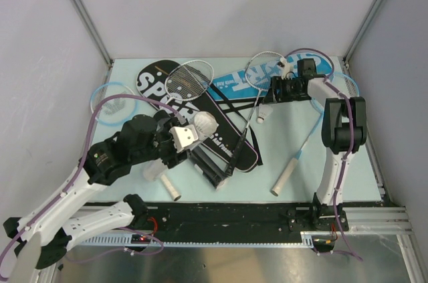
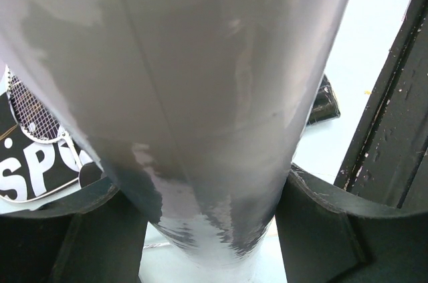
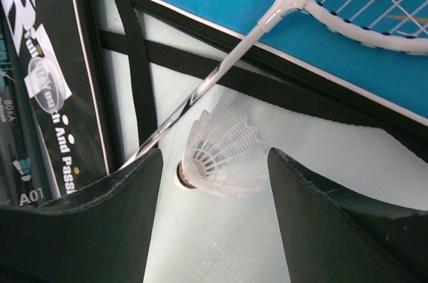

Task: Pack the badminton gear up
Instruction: Pick up the shuttlecock at the center of the board.

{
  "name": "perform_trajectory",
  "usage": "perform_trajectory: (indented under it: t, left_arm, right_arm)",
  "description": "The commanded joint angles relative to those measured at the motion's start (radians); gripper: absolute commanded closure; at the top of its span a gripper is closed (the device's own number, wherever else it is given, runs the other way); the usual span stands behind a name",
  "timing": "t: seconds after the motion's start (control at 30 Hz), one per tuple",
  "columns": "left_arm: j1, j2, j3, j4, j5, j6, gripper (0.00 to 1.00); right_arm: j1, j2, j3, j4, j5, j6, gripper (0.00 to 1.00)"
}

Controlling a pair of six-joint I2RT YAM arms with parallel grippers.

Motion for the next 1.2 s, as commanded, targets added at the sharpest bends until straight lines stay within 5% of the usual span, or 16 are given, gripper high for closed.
perform_trajectory:
  t: [0.0, 0.17, 0.4, 0.87, 1.17]
  left_arm:
    - [-0.001, -0.001, 0.048, 0.048, -0.016, 0.000, 0.59]
    - [-0.002, 0.007, 0.051, 0.049, -0.016, 0.002, 0.60]
    - [-0.001, -0.002, 0.057, 0.049, -0.007, 0.004, 0.60]
    - [-0.001, 0.020, 0.059, 0.048, -0.006, -0.018, 0.60]
    - [-0.002, 0.064, 0.080, 0.049, 0.011, -0.052, 0.60]
  right_arm:
    - [-0.009, 0.059, 0.109, -0.127, -0.111, -0.052, 0.35]
    - [-0.012, 0.076, 0.118, -0.180, -0.178, -0.056, 0.55]
    - [-0.026, -0.010, 0.064, -0.173, -0.195, -0.004, 0.97]
    - [0.038, -0.581, -0.138, -0.039, -0.106, 0.175, 1.00]
    - [0.343, -0.939, -0.159, 0.128, 0.115, 0.170, 1.00]
